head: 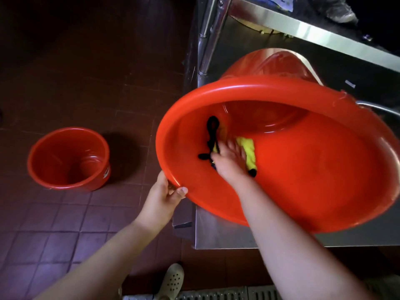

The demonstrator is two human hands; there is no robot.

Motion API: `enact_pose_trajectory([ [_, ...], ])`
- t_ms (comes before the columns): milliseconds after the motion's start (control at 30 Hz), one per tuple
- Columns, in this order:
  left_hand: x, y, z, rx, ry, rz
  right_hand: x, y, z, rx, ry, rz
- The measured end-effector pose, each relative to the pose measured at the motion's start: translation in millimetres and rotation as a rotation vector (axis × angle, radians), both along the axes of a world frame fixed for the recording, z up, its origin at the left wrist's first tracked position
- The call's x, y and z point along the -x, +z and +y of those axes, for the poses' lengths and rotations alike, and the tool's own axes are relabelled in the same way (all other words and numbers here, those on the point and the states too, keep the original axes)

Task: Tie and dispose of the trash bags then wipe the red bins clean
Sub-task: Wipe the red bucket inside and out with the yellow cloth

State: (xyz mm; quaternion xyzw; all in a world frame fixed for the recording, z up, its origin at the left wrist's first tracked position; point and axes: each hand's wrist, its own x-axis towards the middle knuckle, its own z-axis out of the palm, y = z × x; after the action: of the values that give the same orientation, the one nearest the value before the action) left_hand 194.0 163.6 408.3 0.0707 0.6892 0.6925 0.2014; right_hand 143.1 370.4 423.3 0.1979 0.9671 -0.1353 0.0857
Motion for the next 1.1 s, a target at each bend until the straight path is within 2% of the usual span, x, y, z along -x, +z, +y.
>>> enact_pose_trajectory([
  [167,-2.6,-2.2,1.0,-0.001,0.035,0.061,-71.3,0.0,-49.7,0.114,0.208,0.064],
  [233,-2.1,0.0,-0.7,0.005,0.031,0.091,-83.4,1.4,-46.3,0.15,0.272,0.046],
  [333,4.2,8.2,-5.4,0.043,0.024,0.122,-71.6,3.6,-24.7,0.186,0.254,0.002],
  [467,23.0,27.7,-16.9,0.08,0.021,0.2,-29.5,1.6,8.7,0.076,0.22,0.008],
  [600,36.7,42.9,-23.0,0.086,-0.011,0.284,8.4,1.7,41.9,-0.026,0.06,0.016],
  [767,23.3,22.7,-19.1,-0.013,-0.025,0.149,15.2,-6.0,54.6,-0.129,0.084,0.024],
  [833,8.1,6.0,-12.4,0.003,-0.07,0.09,11.8,-7.5,45.1,-0.111,0.053,-0.006],
  [933,-1.9,-5.8,-7.0,0.042,-0.014,0.094,-2.0,-7.3,18.2,-0.058,0.009,0.001],
  [1100,-4.1,-0.6,-0.9,-0.008,0.014,0.129,-58.2,-7.0,-36.5,0.177,0.058,0.159],
])
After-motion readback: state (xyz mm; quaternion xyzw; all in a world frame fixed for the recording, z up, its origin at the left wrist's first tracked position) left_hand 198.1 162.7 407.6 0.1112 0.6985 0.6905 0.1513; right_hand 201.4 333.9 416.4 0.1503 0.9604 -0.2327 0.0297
